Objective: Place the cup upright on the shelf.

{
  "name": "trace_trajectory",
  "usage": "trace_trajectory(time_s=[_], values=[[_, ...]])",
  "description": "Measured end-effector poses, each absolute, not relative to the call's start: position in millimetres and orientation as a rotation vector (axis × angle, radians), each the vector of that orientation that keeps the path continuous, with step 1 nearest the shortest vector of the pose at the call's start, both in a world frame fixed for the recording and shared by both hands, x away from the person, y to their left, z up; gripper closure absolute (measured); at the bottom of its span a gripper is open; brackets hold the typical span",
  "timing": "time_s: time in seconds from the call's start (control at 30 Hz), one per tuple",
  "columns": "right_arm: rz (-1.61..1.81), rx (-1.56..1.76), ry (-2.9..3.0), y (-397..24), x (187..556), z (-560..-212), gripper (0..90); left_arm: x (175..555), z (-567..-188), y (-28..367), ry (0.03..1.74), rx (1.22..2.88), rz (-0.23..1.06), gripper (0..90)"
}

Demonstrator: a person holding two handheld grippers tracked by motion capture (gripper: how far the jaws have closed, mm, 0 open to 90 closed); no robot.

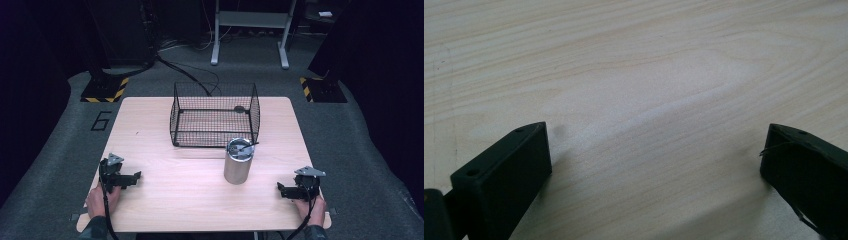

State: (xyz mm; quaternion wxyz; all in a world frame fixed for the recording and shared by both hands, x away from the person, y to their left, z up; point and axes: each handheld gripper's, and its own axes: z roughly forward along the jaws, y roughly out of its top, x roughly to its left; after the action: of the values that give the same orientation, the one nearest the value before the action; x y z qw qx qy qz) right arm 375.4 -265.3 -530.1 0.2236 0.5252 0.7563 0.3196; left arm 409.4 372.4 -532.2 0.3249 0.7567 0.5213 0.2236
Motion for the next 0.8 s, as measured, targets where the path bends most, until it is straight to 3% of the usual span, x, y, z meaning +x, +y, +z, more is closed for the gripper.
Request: trace_trajectory(time_s=[0.8], values=[[0.874,1.496,2.033,-260.8,371.2,-520.6,0.0,409.6,-531.7,372.6,1.369,1.99,0.586,0.0]])
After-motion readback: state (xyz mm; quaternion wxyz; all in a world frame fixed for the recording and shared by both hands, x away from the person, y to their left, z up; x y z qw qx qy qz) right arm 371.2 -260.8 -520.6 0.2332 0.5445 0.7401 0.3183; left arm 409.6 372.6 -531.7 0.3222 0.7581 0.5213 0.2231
